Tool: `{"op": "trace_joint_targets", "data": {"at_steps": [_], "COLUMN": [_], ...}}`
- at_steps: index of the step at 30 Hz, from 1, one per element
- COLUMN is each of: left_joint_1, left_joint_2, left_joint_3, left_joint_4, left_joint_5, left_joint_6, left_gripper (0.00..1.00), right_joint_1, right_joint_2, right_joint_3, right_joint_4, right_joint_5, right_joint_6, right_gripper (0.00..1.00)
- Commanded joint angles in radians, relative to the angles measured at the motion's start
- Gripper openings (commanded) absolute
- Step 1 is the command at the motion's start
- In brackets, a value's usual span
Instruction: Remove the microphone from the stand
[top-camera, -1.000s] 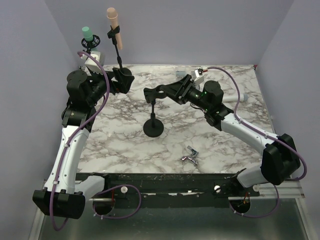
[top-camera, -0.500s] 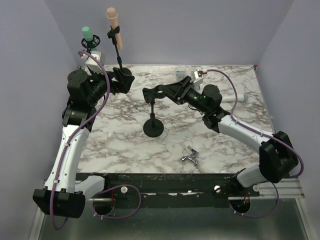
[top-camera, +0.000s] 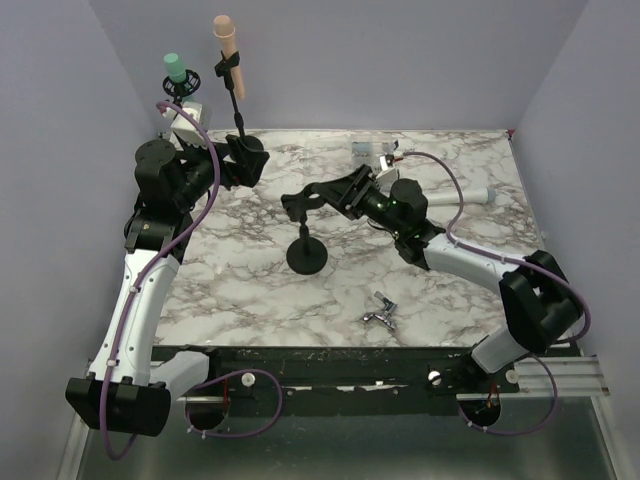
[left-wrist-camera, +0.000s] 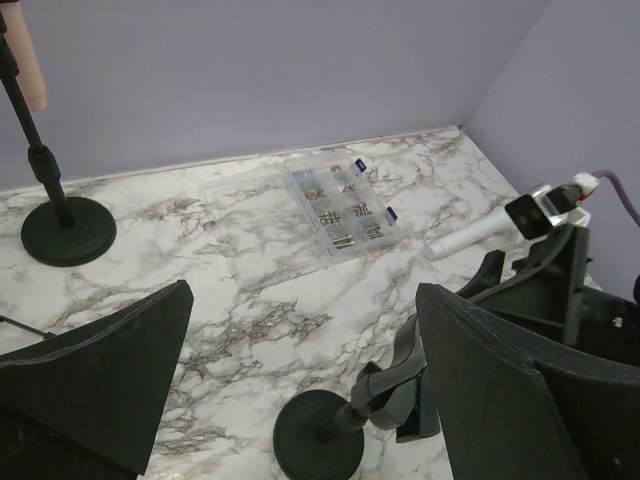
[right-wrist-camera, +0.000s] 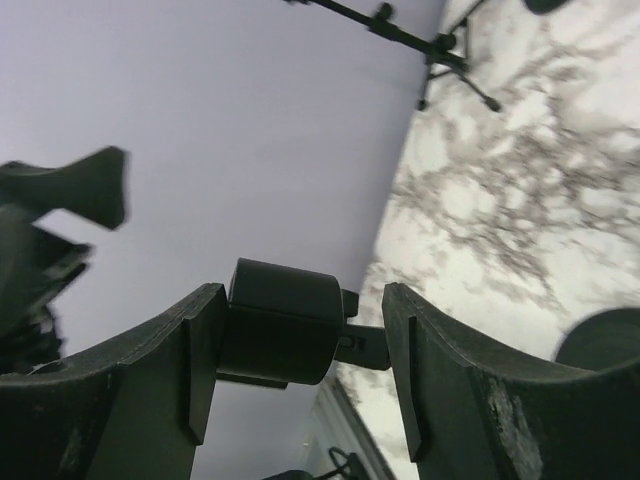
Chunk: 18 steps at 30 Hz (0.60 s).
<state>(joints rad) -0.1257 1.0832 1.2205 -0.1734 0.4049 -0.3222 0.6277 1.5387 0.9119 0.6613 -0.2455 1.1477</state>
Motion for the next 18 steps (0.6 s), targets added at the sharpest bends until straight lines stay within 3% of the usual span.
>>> {"op": "trace_joint_targets", "data": {"at_steps": [1, 8, 15, 18], "left_joint_1": [0.0, 0.0, 0.0, 0.0], "left_joint_2": [0.006, 0.004, 0.01, 0.013], "left_joint_3": [0.0, 0.0, 0.005, 0.002], "left_joint_4": [0.013, 0.013, 0.014, 0.02], "left_joint_5": [0.023, 0.023, 0.041, 0.049], "left_joint_6": [-0.003, -0.003, -0.002, 0.003], "left_gripper": [0.97, 0.97, 0.97, 0.98], "right_joint_1": [0.044, 0.047, 0.047, 0.047], "right_joint_2": [0.111, 0.121, 0.1, 0.086], "right_joint_3": [-0.044, -0.061, 0.029, 0.11], "right_joint_4": [-0.4, -0.371, -0.387, -0.432], "right_joint_5": [0.089, 0.081, 0.024, 0.013], "right_joint_6": [-0.165, -0.167, -0.219, -0.261], "right_gripper": [0.69, 0.72, 0.98, 1.0]}}
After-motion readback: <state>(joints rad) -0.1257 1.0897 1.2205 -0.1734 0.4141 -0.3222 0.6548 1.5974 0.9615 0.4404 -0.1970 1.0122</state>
